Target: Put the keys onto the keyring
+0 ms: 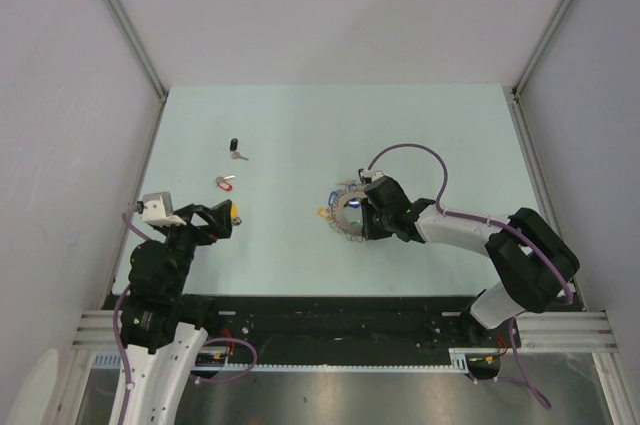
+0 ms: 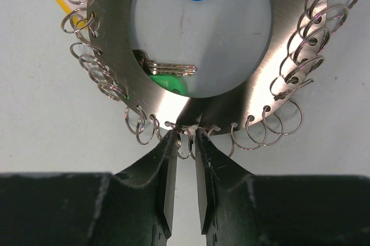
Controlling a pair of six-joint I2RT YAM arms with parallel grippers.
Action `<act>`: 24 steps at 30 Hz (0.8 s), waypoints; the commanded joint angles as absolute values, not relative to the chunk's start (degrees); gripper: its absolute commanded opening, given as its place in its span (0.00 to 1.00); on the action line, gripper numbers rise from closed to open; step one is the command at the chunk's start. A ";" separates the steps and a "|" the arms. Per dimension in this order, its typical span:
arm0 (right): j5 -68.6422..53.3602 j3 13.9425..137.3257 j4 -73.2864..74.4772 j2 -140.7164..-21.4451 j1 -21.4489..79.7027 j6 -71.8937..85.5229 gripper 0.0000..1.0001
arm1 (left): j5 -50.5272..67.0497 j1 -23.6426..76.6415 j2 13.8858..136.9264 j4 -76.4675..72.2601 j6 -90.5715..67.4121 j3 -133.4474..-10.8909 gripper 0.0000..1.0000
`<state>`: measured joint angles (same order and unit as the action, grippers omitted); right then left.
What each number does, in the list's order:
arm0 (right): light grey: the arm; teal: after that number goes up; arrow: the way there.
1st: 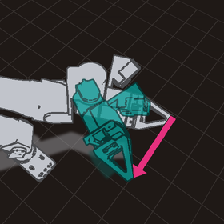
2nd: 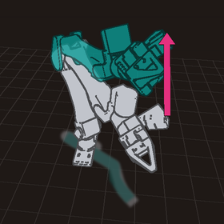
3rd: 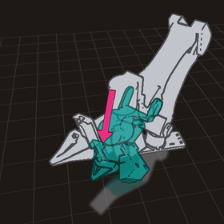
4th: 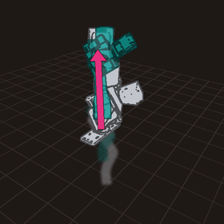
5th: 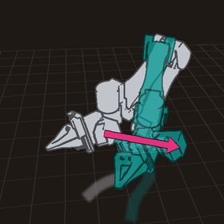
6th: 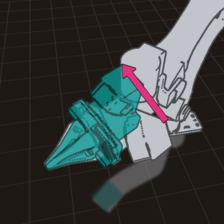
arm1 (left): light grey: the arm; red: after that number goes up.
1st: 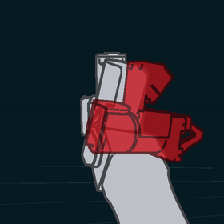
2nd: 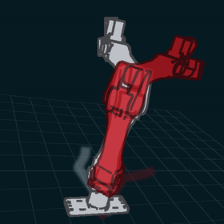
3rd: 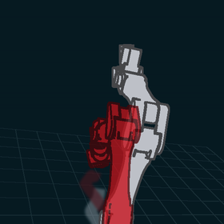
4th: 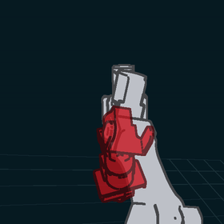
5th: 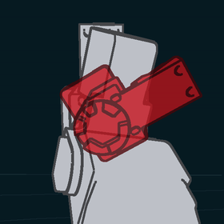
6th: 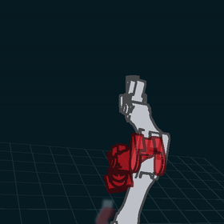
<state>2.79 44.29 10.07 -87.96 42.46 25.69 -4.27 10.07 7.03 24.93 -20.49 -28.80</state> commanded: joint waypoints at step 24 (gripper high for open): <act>1.58 46.23 14.32 -82.09 38.85 20.66 0.05 | -3.16 9.49 7.65 23.12 -19.95 -28.13 1.00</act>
<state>0.91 44.40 12.23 -83.55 40.01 22.37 -4.23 10.07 7.05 24.67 -20.49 -28.47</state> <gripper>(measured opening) 0.018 0.996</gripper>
